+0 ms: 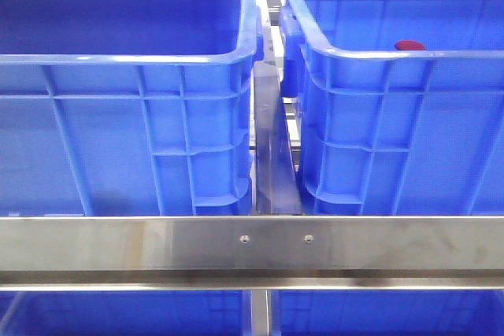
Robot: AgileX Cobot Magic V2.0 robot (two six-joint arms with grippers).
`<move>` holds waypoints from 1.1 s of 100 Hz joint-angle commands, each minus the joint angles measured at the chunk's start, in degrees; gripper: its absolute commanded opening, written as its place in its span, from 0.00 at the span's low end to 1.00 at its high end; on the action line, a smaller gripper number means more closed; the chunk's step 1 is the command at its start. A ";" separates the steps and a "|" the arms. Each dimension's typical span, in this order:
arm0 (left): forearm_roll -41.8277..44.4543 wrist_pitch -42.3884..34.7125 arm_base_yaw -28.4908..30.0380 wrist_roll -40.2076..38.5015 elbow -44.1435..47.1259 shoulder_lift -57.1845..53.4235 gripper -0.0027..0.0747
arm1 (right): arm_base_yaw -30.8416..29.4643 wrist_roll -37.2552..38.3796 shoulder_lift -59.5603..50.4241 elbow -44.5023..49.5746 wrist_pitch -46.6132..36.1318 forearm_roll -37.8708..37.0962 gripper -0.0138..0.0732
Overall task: Pick red and yellow buttons and place in box
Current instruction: 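Open the left gripper and carry the yellow button toward the other bin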
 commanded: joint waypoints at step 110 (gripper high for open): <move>1.26 -3.17 -0.19 -1.50 -1.51 -1.05 0.78 | 0.74 -4.38 0.28 -5.02 -2.95 6.74 0.38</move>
